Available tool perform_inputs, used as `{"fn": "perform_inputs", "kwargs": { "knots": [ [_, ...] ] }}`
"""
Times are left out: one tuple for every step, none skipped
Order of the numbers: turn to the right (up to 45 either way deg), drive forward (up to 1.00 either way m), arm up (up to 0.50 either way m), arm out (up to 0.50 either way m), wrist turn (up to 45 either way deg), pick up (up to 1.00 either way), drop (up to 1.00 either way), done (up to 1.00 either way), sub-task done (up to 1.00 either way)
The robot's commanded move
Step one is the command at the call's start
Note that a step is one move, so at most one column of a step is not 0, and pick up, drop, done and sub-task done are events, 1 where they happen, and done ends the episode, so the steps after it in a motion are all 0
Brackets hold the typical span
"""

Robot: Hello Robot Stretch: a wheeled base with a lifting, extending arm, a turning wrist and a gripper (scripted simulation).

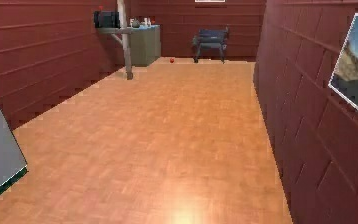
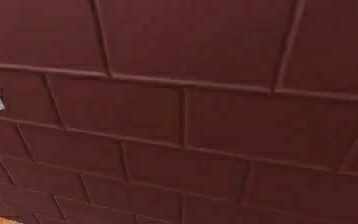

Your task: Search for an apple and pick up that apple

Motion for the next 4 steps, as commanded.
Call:
{"fn": "perform_inputs", "kwargs": {
  "knots": [
    [0.0, 1.0, 0.0, 0.0, 0.0, 0.0, 0.0, 0.0, 0.0],
    [0.0, 1.0, 0.0, 0.0, 0.0, 0.0, 0.0, 0.0, 0.0],
    [0.0, 1.0, 0.0, 0.0, 0.0, 0.0, 0.0, 0.0, 0.0],
    [-3.0, 0.0, 0.0, 0.0, 0.0, 0.0, 0.0, 0.0, 0.0]
  ]
}}
